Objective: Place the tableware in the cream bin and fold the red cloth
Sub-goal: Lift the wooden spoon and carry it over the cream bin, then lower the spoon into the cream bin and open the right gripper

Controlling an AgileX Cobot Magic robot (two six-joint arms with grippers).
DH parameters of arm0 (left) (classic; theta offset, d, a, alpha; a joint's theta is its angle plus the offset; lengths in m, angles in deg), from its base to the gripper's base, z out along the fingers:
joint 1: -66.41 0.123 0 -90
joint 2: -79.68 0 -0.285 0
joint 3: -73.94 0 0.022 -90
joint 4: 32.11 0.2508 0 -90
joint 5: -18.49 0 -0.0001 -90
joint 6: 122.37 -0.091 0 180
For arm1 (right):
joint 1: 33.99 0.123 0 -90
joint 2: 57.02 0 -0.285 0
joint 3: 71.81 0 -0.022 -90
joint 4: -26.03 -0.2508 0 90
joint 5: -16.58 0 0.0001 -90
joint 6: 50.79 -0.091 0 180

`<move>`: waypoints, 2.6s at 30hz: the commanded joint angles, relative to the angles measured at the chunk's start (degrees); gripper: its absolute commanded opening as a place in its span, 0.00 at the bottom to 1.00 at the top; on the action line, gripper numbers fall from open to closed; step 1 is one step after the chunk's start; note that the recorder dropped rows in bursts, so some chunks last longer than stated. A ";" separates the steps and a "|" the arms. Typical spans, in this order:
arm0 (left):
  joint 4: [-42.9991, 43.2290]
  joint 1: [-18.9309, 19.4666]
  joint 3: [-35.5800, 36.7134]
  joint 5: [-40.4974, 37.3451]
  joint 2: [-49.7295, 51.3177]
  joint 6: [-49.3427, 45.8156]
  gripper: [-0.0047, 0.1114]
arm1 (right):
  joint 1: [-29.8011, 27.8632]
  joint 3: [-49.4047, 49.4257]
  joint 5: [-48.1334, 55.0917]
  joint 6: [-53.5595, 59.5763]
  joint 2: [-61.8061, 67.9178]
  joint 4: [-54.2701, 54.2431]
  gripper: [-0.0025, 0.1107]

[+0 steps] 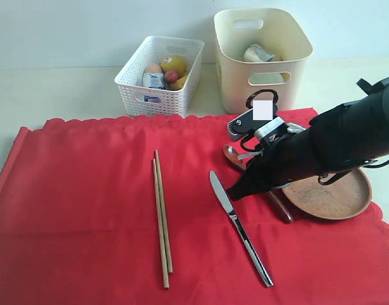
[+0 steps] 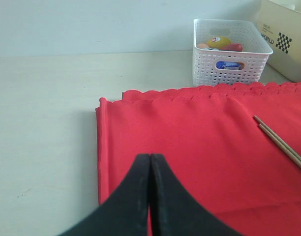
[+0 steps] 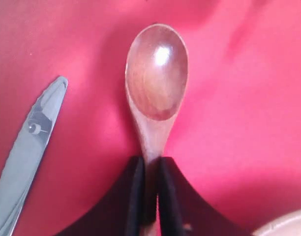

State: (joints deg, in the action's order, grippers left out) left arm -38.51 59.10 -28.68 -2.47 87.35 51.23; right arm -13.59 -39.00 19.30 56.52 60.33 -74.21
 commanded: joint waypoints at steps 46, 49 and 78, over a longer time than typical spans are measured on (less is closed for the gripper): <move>0.13 -0.29 -0.16 0.60 0.12 0.32 0.04 | 0.25 -40.21 -21.49 0.45 1.92 5.93 0.02; 0.13 -0.29 -0.16 0.60 0.12 0.32 0.04 | 0.25 -43.34 -22.17 0.57 4.70 6.38 0.02; 0.13 -0.29 -0.16 0.60 0.12 0.32 0.04 | -0.22 -48.55 -26.84 0.45 11.47 13.81 0.48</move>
State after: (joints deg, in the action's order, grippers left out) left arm -38.51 59.10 -28.68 -2.47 87.35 51.23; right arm -13.56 -86.97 -7.12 56.76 71.86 -61.27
